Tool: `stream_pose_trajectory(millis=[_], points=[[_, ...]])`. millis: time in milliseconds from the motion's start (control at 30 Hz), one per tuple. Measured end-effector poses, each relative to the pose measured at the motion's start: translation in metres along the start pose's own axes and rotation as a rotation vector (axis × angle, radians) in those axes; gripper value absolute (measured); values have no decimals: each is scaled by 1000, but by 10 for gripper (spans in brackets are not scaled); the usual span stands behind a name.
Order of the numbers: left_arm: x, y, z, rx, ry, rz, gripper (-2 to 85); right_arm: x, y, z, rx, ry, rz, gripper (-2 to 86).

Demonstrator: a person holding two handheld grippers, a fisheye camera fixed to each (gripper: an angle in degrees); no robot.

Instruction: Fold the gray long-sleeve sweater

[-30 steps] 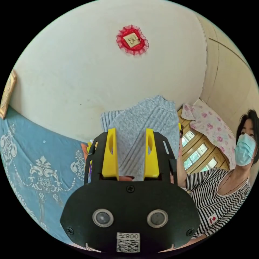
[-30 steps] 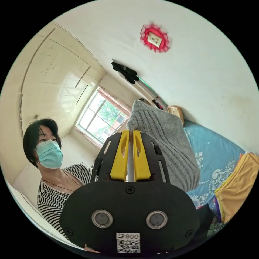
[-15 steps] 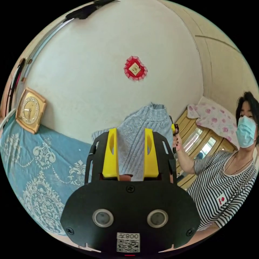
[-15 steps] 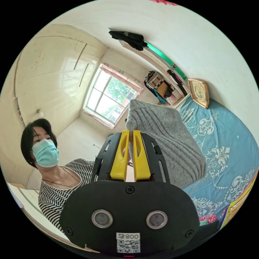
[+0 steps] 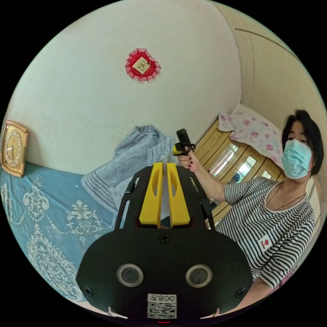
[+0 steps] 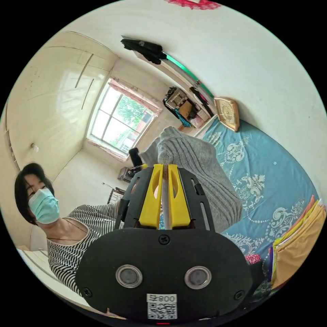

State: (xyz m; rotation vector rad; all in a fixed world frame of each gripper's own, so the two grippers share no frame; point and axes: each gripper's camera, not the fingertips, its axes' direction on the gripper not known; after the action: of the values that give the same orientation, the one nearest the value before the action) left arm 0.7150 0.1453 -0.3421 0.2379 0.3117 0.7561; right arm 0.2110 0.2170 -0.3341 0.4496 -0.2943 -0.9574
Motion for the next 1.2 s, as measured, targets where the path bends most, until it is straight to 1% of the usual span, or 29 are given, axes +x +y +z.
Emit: stream_pose_trajectory(millis=[67, 133, 200, 267, 333, 367, 433, 500, 533, 600, 667, 700, 767, 900, 1033, 1133, 1200], points=[[6, 7, 28, 15, 63, -39, 21, 10, -1, 13, -45, 74, 28, 30], [5, 10, 48, 30, 67, -80, 18, 29, 5, 34, -96, 134, 100, 36], [-5, 14, 68, 21, 51, -132, 16, 43, 17, 45, -93, 138, 166, 43], [-25, 23, 93, 5, 24, -220, 14, 50, 35, 48, -61, 168, 210, 49], [-39, 33, 112, -24, -7, -280, 13, 47, 68, 41, 17, 219, 260, 49], [-47, 40, 125, -59, -58, -320, 13, 43, 77, 38, 44, 202, 247, 45], [-57, 55, 148, -124, -112, -359, 12, 17, 118, 33, 176, 108, 196, 44], [-66, 73, 167, -107, -63, -404, 12, 1, 144, 38, 235, 112, 195, 50], [-68, 83, 179, -106, -22, -403, 12, -2, 160, 44, 257, 91, 227, 57], [-63, 95, 200, -157, -16, -383, 12, 1, 181, 48, 294, -5, 277, 69], [-50, 111, 235, -279, -48, -333, 13, 8, 201, 49, 340, -59, 341, 76], [-46, 116, 244, -306, -59, -320, 14, 11, 212, 51, 345, -75, 369, 82], [-36, 136, 277, -417, -98, -275, 14, 14, 227, 54, 316, -64, 424, 96], [-24, 166, 318, -534, -116, -229, 16, 20, 257, 62, 242, -32, 520, 119], [-10, 192, 357, -646, -162, -128, 18, 20, 274, 72, 150, 62, 568, 103], [-8, 207, 375, -708, -208, -60, 20, 26, 288, 72, 157, 17, 620, 77], [-15, 218, 381, -735, -189, -79, 22, 26, 293, 70, 149, 33, 638, 56]])
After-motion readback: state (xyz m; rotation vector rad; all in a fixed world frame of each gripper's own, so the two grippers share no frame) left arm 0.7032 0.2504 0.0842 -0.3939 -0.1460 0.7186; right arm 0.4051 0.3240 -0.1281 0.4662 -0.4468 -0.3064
